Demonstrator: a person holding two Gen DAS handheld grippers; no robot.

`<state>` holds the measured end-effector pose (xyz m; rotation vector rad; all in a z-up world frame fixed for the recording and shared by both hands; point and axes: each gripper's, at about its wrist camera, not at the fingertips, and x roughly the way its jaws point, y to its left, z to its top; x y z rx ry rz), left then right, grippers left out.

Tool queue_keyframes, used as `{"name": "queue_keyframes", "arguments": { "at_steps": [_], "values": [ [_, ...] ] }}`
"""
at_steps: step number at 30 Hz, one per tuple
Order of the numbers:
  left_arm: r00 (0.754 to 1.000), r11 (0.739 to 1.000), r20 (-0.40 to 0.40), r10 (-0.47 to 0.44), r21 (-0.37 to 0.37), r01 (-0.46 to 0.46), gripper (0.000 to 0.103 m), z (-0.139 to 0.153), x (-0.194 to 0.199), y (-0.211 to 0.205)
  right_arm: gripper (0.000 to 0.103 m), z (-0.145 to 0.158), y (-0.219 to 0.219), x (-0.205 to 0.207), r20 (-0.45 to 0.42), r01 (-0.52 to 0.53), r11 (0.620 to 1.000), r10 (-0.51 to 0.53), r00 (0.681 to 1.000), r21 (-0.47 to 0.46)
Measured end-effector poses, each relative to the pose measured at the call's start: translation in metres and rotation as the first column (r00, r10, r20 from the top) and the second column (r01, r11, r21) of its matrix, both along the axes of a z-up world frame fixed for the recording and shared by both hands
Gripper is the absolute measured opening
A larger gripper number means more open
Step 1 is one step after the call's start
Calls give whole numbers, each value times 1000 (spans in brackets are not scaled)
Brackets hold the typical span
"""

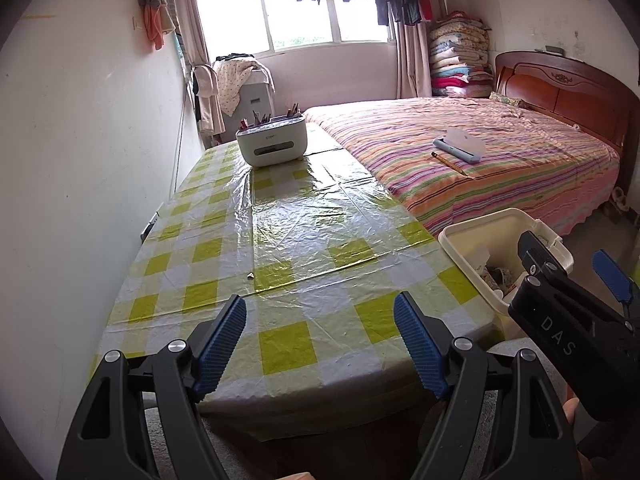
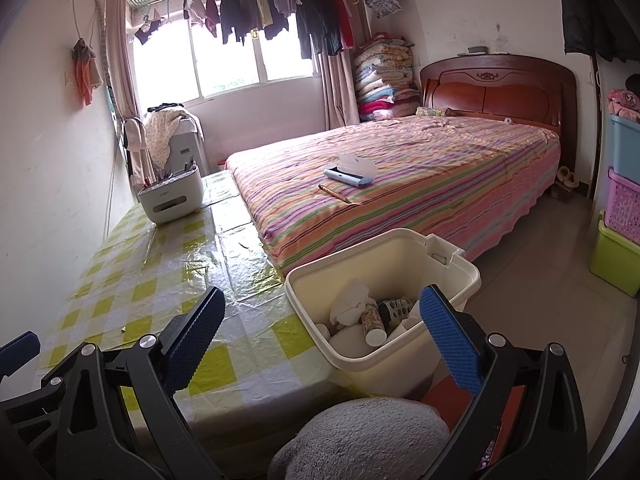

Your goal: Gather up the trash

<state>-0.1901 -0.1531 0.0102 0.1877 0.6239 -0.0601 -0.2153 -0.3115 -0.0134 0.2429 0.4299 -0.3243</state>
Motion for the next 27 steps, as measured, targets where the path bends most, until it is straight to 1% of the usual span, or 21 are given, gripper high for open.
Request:
{"name": "queue_keyframes", "arguments": {
  "at_steps": [27],
  "values": [
    [999, 1000, -18, -26, -4, 26, 74, -1, -3, -5, 96, -4, -3, 0, -10, -6, 1000, 6, 1000, 4]
  ]
}}
